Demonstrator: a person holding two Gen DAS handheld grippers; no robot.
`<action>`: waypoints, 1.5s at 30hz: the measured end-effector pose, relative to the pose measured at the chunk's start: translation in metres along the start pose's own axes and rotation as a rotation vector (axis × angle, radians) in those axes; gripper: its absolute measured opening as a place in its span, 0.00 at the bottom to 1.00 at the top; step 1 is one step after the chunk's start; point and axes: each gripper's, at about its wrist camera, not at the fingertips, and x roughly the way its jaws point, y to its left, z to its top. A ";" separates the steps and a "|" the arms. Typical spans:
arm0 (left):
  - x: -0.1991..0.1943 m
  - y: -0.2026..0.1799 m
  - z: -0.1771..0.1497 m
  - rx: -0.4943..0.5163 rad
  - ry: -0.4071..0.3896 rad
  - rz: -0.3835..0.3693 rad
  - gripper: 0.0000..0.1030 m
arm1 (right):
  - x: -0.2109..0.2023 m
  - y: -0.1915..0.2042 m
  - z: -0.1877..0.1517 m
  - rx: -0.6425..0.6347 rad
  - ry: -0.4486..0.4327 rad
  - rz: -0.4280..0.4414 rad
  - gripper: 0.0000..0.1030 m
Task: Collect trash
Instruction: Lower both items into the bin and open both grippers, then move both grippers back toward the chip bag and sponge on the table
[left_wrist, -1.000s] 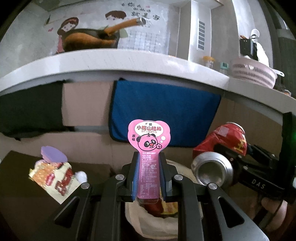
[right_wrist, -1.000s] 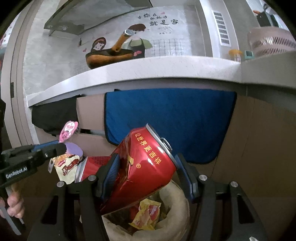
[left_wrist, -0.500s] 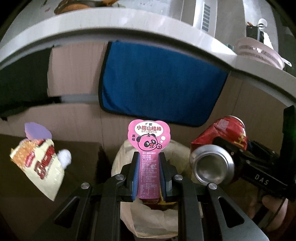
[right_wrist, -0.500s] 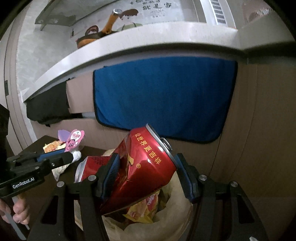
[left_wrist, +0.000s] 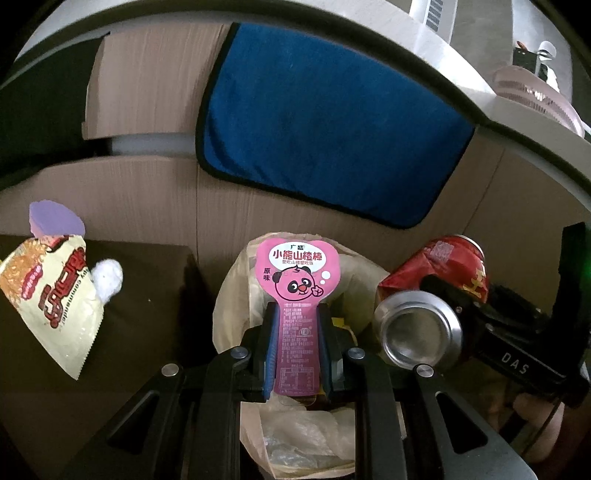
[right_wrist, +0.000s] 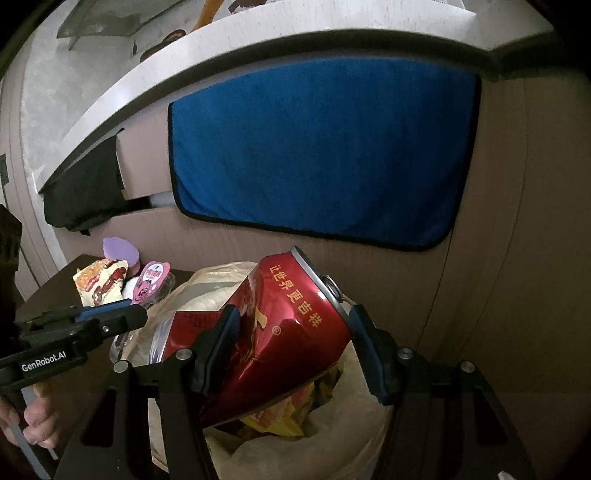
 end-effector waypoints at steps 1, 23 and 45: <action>0.001 0.000 0.000 -0.002 0.003 -0.001 0.19 | 0.002 0.000 -0.001 -0.001 0.004 -0.001 0.55; 0.026 0.023 -0.004 -0.103 0.099 -0.085 0.47 | 0.034 -0.002 -0.016 0.058 0.097 -0.022 0.64; -0.107 0.175 -0.016 -0.298 -0.063 0.243 0.47 | 0.019 0.060 0.008 0.022 0.054 0.065 0.65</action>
